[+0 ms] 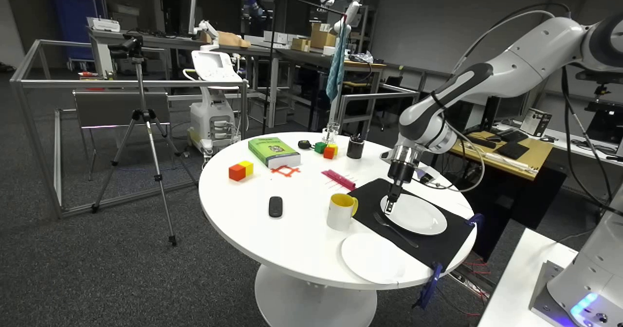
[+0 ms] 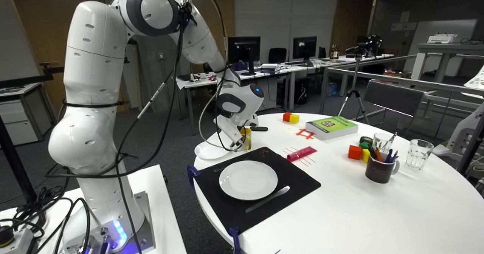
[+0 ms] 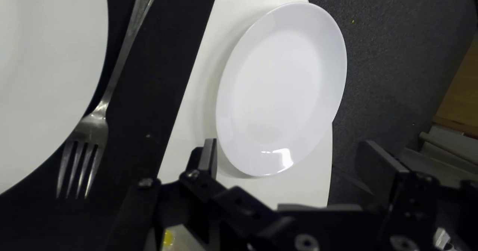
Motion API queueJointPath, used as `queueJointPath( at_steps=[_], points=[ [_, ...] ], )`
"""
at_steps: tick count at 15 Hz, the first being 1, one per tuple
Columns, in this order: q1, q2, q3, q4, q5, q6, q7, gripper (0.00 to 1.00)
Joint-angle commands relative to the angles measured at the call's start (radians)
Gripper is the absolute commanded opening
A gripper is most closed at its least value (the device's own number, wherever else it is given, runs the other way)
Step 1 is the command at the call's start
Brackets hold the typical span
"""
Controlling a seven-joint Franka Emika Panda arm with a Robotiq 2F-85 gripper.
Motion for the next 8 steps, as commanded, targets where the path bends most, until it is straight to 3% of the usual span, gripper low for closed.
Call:
queueJointPath(
  at_steps=[1, 8],
  points=[
    [0.002, 0.021, -0.027, 0.031, -0.016, -0.055, -0.044, 1.0],
    [0.008, 0.076, -0.032, 0.064, -0.04, -0.08, -0.062, 1.0]
  ],
)
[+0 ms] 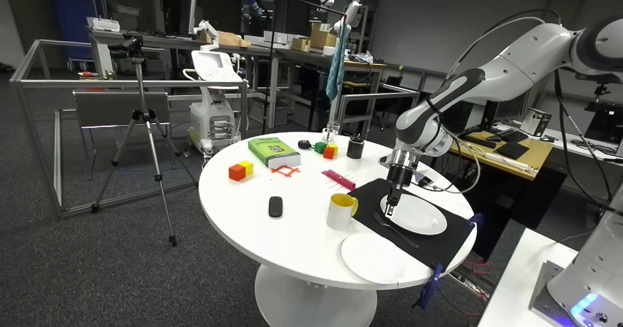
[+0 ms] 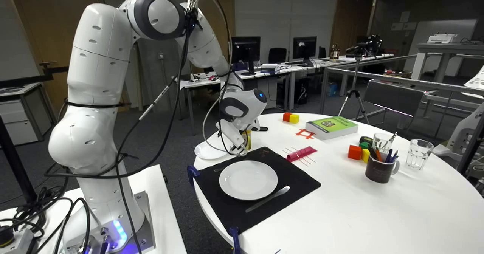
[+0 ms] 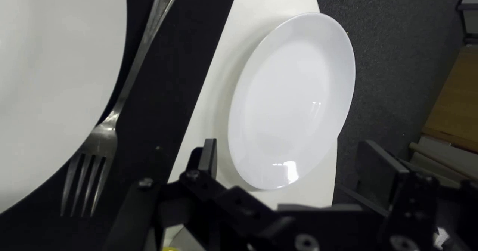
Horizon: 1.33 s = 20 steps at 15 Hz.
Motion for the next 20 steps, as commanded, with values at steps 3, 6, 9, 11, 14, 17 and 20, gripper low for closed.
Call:
queueJointPath(
  at_steps=[3, 6, 9, 11, 14, 17, 20],
  points=[
    [0.012, 0.051, -0.01, 0.051, -0.054, -0.06, -0.007, 1.0],
    [0.014, 0.078, -0.004, 0.068, -0.076, -0.066, -0.006, 1.0],
    [0.013, 0.102, -0.001, 0.084, -0.092, -0.08, -0.004, 1.0],
    [0.011, 0.114, -0.001, 0.092, -0.101, -0.086, -0.001, 1.0],
    [0.005, 0.131, 0.002, 0.104, -0.106, -0.094, -0.004, 1.0],
    [0.001, 0.142, 0.005, 0.111, -0.105, -0.101, -0.007, 1.0],
    [0.0, 0.157, 0.007, 0.125, -0.103, -0.118, -0.008, 1.0]
  ],
)
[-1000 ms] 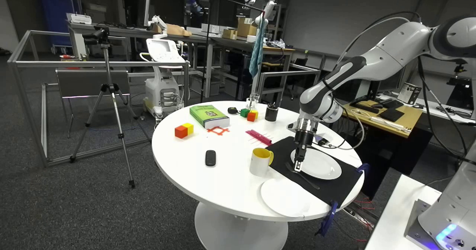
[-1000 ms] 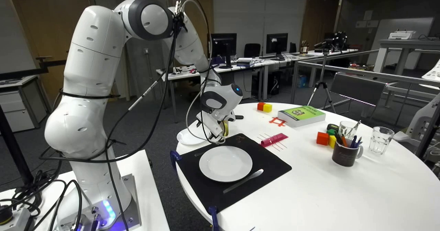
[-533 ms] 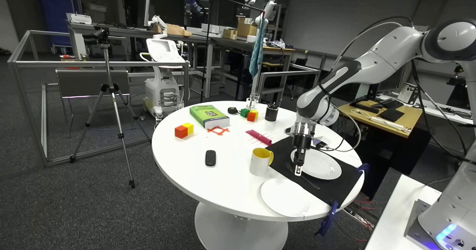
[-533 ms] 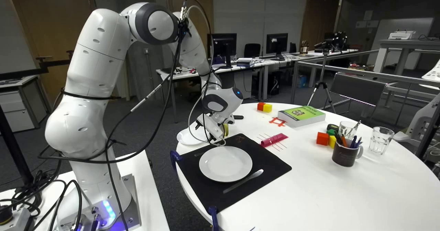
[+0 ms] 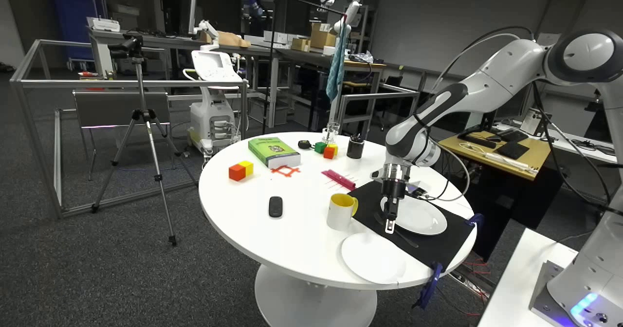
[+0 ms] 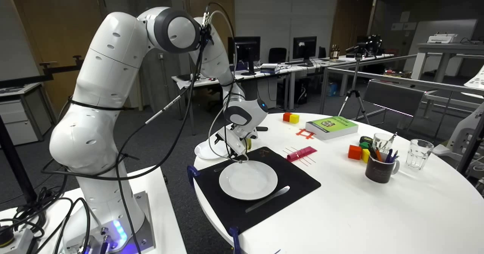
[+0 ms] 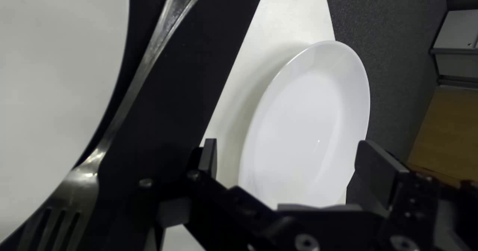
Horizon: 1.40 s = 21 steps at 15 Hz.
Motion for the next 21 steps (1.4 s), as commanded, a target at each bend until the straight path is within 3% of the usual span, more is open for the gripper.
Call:
queueJointPath(
  at_steps=[1, 21],
  points=[
    [-0.016, 0.016, 0.007, 0.037, -0.013, -0.066, -0.007, 1.0],
    [-0.009, 0.1, 0.013, 0.117, -0.051, -0.123, 0.012, 1.0]
  ],
)
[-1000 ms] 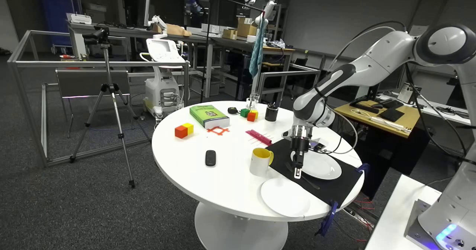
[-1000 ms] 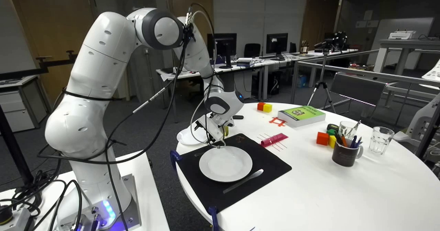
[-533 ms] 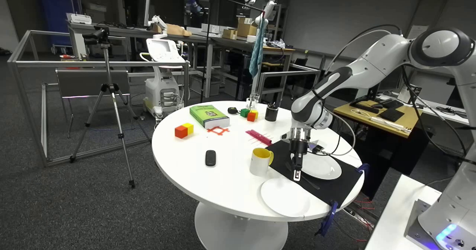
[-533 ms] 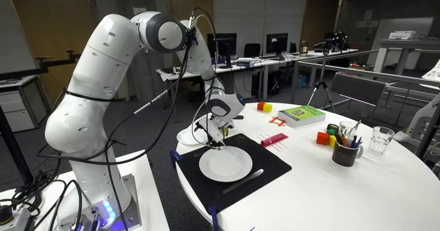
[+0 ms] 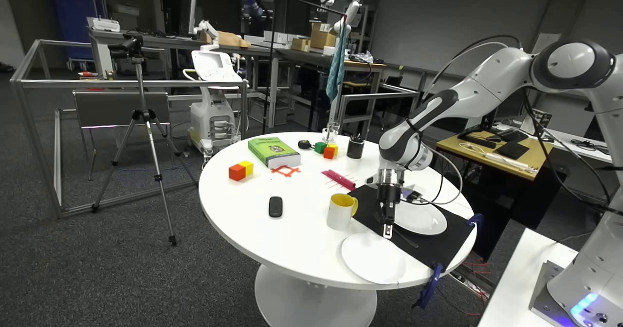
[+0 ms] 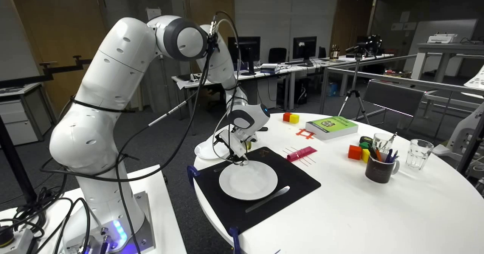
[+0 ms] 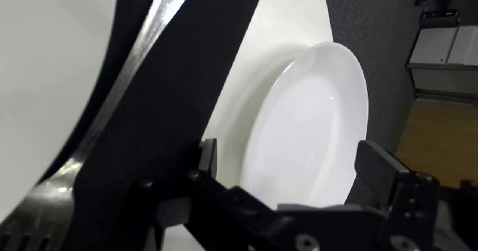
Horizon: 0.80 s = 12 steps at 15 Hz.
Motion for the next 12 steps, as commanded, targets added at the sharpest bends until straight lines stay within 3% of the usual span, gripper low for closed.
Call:
queueJointPath(
  at_steps=[1, 12],
  points=[
    [-0.009, 0.019, 0.009, 0.042, -0.023, -0.06, 0.011, 1.0],
    [-0.004, 0.052, 0.012, 0.081, -0.035, -0.097, 0.018, 1.0]
  ],
)
